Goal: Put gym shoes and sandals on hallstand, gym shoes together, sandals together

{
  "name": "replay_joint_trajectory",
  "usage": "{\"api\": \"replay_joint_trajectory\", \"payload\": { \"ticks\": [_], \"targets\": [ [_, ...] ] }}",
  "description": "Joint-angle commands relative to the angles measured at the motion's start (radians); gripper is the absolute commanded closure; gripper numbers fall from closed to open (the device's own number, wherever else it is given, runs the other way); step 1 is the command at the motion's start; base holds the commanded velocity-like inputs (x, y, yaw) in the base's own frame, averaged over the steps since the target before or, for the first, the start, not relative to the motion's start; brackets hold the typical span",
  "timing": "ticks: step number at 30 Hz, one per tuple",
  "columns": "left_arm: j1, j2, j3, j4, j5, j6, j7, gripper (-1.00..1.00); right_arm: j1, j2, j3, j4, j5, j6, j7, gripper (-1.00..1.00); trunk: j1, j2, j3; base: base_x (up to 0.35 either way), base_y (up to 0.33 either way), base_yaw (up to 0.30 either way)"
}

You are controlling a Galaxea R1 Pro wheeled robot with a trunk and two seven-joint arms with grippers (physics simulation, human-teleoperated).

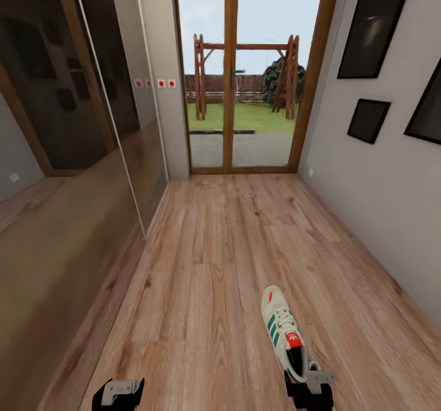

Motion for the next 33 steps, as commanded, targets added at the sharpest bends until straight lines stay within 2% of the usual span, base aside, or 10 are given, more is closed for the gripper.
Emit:
{"api": "replay_joint_trajectory", "payload": {
  "ticks": [1, 16, 26, 33],
  "targets": [
    [-0.001, -0.001, 0.008, 0.001, -0.01, -0.004, -0.005, -1.0, -0.001, 0.0, -0.003, 0.001, 0.006, -0.003, -0.002, 1.0, 0.0, 0.0, -0.001, 0.333, 0.114, 0.0],
    [-0.001, 0.0, 0.008, 0.001, -0.01, -0.004, -0.005, -1.0, -0.001, 0.0, -0.003, 0.001, 0.006, -0.003, -0.002, 1.0, 0.0, 0.0, -0.001, 0.315, 0.112, 0.0],
    [-0.001, -0.001, 0.008, 0.001, -0.01, -0.005, -0.005, -1.0, -0.001, 0.0, -0.003, 0.0, 0.006, -0.003, -0.002, 1.0, 0.0, 0.0, -0.001, 0.105, 0.018, 0.0],
    [-0.001, -0.002, 0.008, 0.001, -0.01, -0.004, -0.005, -1.0, -0.001, 0.0, -0.003, 0.001, 0.006, -0.003, -0.002, 1.0, 0.0, 0.0, -0.001, 0.245, 0.084, 0.0]
  ]
}}
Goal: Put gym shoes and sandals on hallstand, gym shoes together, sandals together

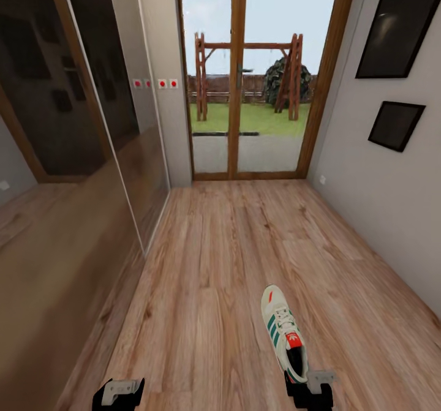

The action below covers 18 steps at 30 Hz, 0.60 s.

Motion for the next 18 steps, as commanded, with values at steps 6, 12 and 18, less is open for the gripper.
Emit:
{"api": "replay_joint_trajectory", "payload": {
  "ticks": [6, 12, 18],
  "targets": [
    [-0.001, -0.001, 0.008, 0.001, -0.011, -0.003, -0.005, -1.0, -0.001, 0.0, -0.002, 0.001, 0.006, -0.003, -0.002, 1.0, 0.0, 0.0, -0.001, 0.319, 0.077, 0.0],
    [-0.001, -0.001, 0.008, 0.001, -0.011, -0.003, -0.005, -1.0, -0.001, 0.0, -0.002, 0.001, 0.006, -0.003, -0.002, 1.0, 0.0, 0.0, -0.001, 0.334, 0.007, -0.001],
    [-0.001, -0.001, 0.008, 0.001, -0.011, -0.003, -0.005, -1.0, -0.001, 0.0, -0.002, 0.001, 0.006, -0.003, -0.002, 1.0, 0.0, 0.0, -0.001, 0.335, 0.001, -0.121]
  ]
}}
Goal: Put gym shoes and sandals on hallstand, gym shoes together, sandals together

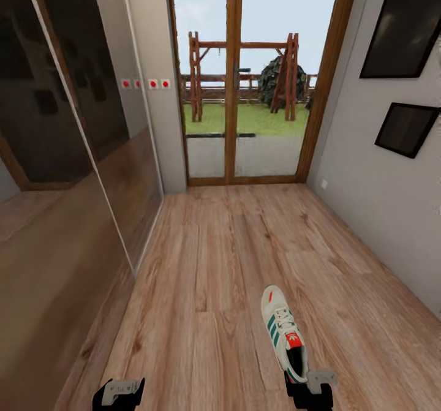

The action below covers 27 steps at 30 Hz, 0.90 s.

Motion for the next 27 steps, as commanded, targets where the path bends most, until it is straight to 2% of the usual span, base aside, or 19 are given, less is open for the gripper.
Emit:
{"api": "replay_joint_trajectory", "payload": {
  "ticks": [1, 9, 27],
  "targets": [
    [-0.001, -0.001, 0.008, 0.0, -0.01, -0.004, -0.005, -1.0, -0.001, 0.0, -0.003, 0.001, 0.006, -0.003, -0.002, 1.0, 0.0, 0.0, -0.001, 0.335, 0.0, -0.214],
    [-0.001, -0.001, 0.008, 0.0, -0.009, -0.004, -0.005, -1.0, -0.001, 0.0, -0.003, 0.001, 0.006, -0.003, -0.002, 1.0, 0.0, 0.0, -0.001, 0.336, 0.0, -0.149],
    [-0.001, -0.001, 0.008, 0.0, -0.008, -0.004, -0.005, -1.0, -0.001, 0.0, -0.003, 0.001, 0.006, -0.003, -0.002, 1.0, 0.0, 0.0, -0.001, 0.337, 0.0, -0.01]
  ]
}}
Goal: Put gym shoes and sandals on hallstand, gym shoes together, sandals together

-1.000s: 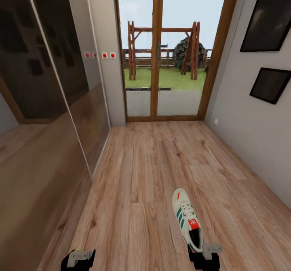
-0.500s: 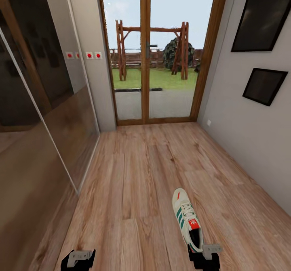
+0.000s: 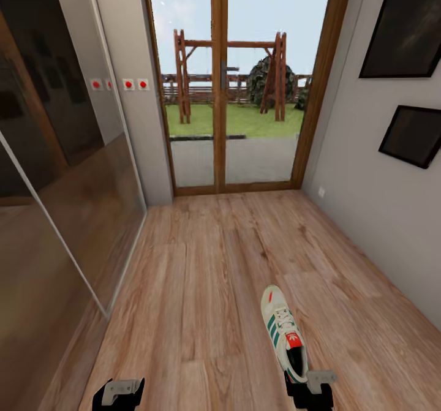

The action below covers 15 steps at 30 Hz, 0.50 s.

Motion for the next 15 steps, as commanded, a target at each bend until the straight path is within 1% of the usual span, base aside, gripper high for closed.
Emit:
{"api": "replay_joint_trajectory", "payload": {
  "ticks": [1, 15],
  "targets": [
    [-0.001, -0.001, 0.008, 0.001, -0.01, -0.004, -0.005, -1.0, -0.001, 0.0, -0.003, 0.0, 0.006, -0.003, -0.002, 1.0, 0.0, 0.0, -0.001, 0.337, 0.0, 0.0],
    [-0.001, -0.001, 0.008, 0.001, -0.01, -0.004, -0.005, -1.0, -0.001, 0.0, -0.003, 0.0, 0.006, -0.003, -0.002, 1.0, 0.0, 0.0, -0.001, 0.336, 0.0, 0.0]
  ]
}}
